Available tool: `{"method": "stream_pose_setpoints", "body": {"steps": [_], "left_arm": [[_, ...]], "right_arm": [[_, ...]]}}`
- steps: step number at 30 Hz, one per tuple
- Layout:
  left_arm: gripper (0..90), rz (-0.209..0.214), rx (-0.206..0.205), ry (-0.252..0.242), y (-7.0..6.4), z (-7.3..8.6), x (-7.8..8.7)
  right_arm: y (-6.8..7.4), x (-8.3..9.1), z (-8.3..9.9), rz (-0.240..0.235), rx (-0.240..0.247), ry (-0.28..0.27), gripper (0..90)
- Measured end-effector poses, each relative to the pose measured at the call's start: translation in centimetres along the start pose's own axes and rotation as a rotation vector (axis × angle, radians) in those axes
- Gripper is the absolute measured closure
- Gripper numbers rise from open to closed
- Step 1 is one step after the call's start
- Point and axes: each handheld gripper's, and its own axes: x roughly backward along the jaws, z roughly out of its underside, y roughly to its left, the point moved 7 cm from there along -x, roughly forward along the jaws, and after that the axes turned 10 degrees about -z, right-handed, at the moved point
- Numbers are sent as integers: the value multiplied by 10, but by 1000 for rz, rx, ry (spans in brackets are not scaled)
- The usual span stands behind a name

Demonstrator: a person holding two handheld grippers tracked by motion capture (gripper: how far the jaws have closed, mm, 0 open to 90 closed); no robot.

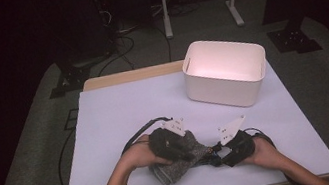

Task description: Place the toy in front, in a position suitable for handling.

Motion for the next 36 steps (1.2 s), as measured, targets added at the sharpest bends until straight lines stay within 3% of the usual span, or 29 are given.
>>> {"method": "stream_pose_setpoints", "body": {"steps": [6,16,20,24,30,36], "left_arm": [[796,-5,-17,9,0,-5,-3],[796,21,-64,8,-5,-28,-21],[796,12,-74,21,-6,-29,-23],[796,-2,-62,21,-5,-19,-16],[795,-35,-11,-7,-2,7,6],[791,-66,4,-1,0,23,21]], "right_arm": [[1,-1,-1,25,21,7,563],[3,-4,-2,12,24,-4,569],[4,-4,-2,12,23,-11,570],[3,-4,-2,10,24,-11,570],[4,-4,-1,14,29,-9,570],[4,-4,-2,15,34,-6,571]]}}
